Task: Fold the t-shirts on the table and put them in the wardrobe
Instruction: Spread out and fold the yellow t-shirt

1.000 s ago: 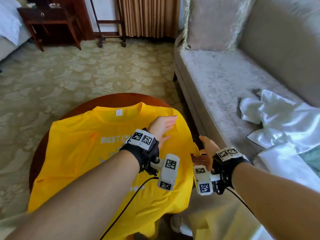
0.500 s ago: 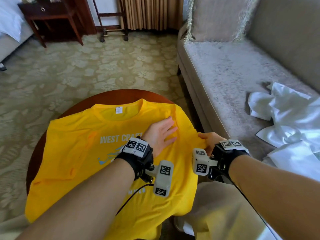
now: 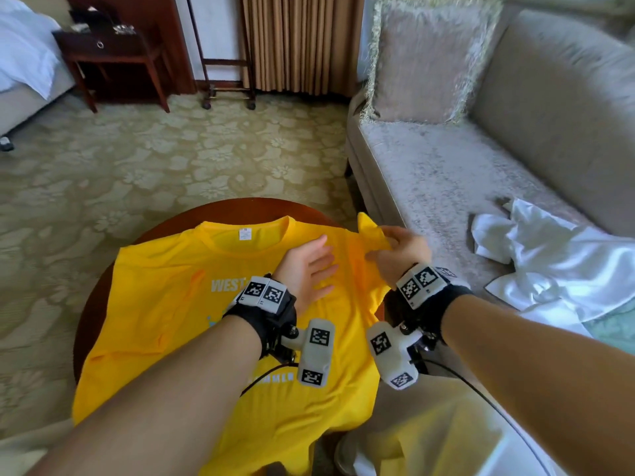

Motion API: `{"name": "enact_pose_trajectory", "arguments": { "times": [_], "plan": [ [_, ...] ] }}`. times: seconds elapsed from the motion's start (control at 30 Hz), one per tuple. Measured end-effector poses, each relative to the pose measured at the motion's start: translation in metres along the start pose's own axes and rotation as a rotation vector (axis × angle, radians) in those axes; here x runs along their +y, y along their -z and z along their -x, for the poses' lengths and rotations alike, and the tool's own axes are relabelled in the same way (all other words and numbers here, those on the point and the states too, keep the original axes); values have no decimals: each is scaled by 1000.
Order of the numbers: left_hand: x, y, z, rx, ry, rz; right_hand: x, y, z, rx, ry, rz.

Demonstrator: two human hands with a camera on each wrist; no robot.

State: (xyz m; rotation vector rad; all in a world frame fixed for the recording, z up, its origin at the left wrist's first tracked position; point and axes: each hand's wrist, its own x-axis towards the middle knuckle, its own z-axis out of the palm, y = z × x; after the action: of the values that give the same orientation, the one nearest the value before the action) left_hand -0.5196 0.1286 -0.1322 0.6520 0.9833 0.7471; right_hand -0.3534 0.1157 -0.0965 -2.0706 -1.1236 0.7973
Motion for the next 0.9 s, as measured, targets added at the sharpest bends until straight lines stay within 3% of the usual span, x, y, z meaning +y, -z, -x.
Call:
{"name": "enact_pose_trajectory", "arguments": {
  "times": [0.07, 0.17, 0.27, 0.37, 0.47, 0.53, 0.63, 0.77, 0.9],
  "plan": [
    [4, 4, 4, 42, 14, 10, -9, -13, 16, -50, 174, 240],
    [6, 19, 3, 119, 42, 42, -17, -36, 36, -300, 333, 471],
    [2, 27, 3, 210, 45, -14, -21, -53, 40, -500, 245, 396],
    [1, 29, 0, 358, 30, -112, -25, -49, 27, -323, 126, 258],
    [3, 30, -5, 364, 83, -156, -20, -38, 16, -197, 11, 314],
    [2, 33, -10, 413, 48, -231, -12, -44, 14, -255, -63, 337],
    [4, 37, -6, 504, -33, -322, -1, -55, 10, -369, -27, 575],
    [24, 59, 3, 564, -86, -462, -19, -55, 1, -330, 34, 598],
    [55, 102, 11, 689, -134, -683, -33, -63, -21, -278, -27, 532]
  ]
}}
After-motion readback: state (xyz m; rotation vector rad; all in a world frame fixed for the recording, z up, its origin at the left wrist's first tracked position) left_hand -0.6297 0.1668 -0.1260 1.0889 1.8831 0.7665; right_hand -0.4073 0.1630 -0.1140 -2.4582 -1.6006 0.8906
